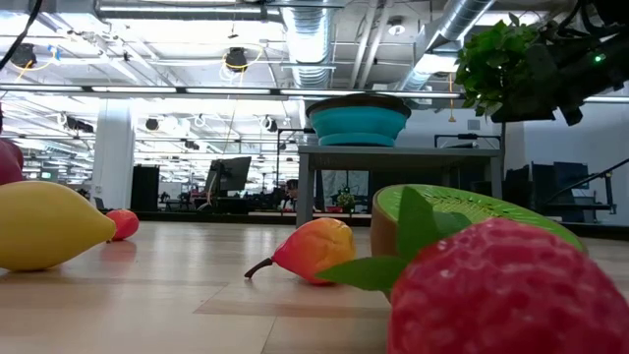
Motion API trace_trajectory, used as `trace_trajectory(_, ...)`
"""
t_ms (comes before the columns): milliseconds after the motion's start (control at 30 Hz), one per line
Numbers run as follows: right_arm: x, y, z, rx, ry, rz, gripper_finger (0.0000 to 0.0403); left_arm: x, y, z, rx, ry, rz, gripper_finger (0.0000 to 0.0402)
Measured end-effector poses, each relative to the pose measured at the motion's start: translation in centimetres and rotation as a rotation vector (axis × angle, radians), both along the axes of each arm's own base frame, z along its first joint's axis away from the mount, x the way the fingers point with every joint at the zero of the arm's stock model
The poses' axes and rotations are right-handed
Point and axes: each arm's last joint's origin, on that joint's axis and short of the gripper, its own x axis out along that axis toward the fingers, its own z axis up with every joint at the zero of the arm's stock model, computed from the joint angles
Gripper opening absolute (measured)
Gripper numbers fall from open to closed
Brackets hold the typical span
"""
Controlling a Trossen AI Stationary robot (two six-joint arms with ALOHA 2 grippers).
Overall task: Pick & Place Fruit
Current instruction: Put the top yellow pear into the strainer bowl
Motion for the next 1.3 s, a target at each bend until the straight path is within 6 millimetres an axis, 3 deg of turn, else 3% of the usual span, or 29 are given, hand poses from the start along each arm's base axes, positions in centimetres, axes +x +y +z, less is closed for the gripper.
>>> trace_trajectory(233,0.0,0.0,-0.1,-0.001,0.007,-0.001,0.0,-1.3,-1.3,-2.9,-0.188,0.235,0.112,0.0002)
trace_trajectory(533,0.0,0.0,-0.1,-0.002,0.009,-0.001,0.0,-2.4,-4.4,-3.7,-0.422,0.253,0.121,0.0002)
trace_trajectory(767,0.0,0.0,-0.1,-0.033,0.041,0.013,0.0,-3.2,-6.5,-6.3,-0.608,0.375,0.235,0.0002)
trace_trajectory(1033,-0.1,0.0,-0.2,-0.04,0.065,0.015,0.0,-5.8,-6.2,-8.4,-0.789,0.58,0.525,0.0002)
trace_trajectory(1300,-0.3,0.0,-0.5,-0.044,0.105,0.015,0.0,-7.2,-5.6,-8.9,-0.719,0.688,0.621,0.0002)
